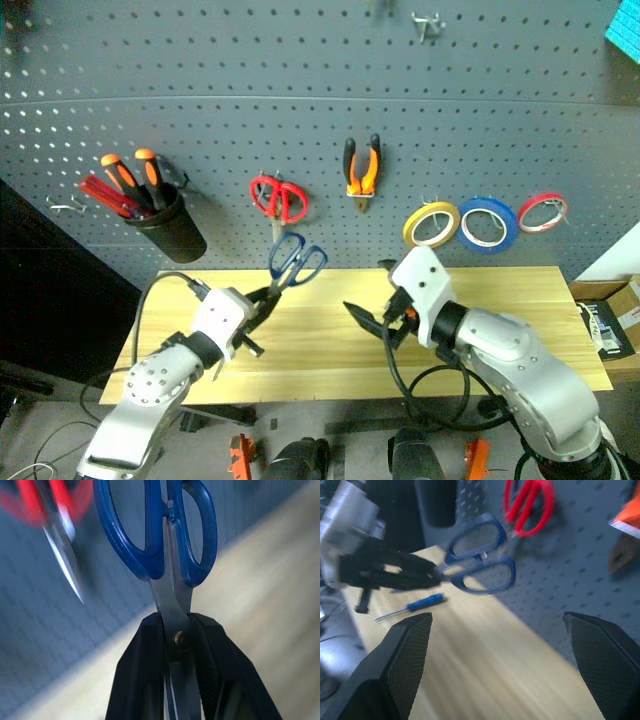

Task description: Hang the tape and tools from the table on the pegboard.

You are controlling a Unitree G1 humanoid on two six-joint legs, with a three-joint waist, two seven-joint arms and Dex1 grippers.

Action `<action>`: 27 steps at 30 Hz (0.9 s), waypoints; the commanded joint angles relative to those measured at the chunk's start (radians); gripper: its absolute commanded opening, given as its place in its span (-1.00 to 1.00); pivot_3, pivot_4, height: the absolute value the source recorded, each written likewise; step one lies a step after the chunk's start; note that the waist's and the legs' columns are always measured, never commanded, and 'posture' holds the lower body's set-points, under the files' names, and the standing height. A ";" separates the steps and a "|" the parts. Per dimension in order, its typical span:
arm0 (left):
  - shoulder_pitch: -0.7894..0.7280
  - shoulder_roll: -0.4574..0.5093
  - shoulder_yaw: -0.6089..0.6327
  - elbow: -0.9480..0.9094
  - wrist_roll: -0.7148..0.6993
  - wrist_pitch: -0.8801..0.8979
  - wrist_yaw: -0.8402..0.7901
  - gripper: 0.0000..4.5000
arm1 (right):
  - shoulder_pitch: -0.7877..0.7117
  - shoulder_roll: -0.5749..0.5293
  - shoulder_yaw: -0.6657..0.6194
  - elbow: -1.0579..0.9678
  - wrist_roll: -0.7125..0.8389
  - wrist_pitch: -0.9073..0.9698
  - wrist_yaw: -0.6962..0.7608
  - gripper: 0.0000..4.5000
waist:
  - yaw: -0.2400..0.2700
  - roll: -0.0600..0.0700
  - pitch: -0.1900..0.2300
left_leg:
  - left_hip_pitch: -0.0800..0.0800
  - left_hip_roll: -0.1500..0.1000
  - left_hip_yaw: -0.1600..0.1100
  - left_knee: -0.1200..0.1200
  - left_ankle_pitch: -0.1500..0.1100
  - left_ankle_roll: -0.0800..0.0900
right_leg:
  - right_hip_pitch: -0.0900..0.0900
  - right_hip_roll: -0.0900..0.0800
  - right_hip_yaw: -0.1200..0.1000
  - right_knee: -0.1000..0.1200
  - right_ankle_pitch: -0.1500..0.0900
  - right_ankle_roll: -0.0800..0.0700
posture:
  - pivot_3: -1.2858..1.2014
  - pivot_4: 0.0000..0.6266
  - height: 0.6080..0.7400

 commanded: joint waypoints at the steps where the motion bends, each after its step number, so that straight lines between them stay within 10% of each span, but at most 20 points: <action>1: -0.039 -0.006 0.066 -0.016 0.022 -0.107 0.043 -0.77 | -0.023 0.004 -0.034 -0.008 -0.010 -0.064 -0.005 1.00 | 0.000 0.000 0.000 | 0.000 0.000 0.000 0.000 0.000 0.000 | 0.000 0.000 0.000 0.000 0.000 0.000 | -0.09 -0.39 1.00; 21: -0.238 -0.110 0.062 0.186 -0.038 0.011 0.027 -0.77 | -0.179 0.035 -0.024 0.016 -0.016 -0.104 -0.023 1.00 | -0.005 0.000 0.000 | 0.000 -0.001 0.000 0.001 0.000 0.001 | 0.000 0.002 -0.001 0.001 0.000 0.000 | -0.10 -0.37 1.00; 27: -0.199 -0.136 0.065 0.160 -0.070 0.126 0.031 0.07 | -0.160 0.032 -0.007 0.005 -0.014 -0.083 -0.022 1.00 | -0.006 0.000 0.000 | 0.000 -0.001 0.000 0.001 0.000 0.001 | 0.000 0.002 0.000 0.001 0.000 0.000 | -0.11 -0.35 1.00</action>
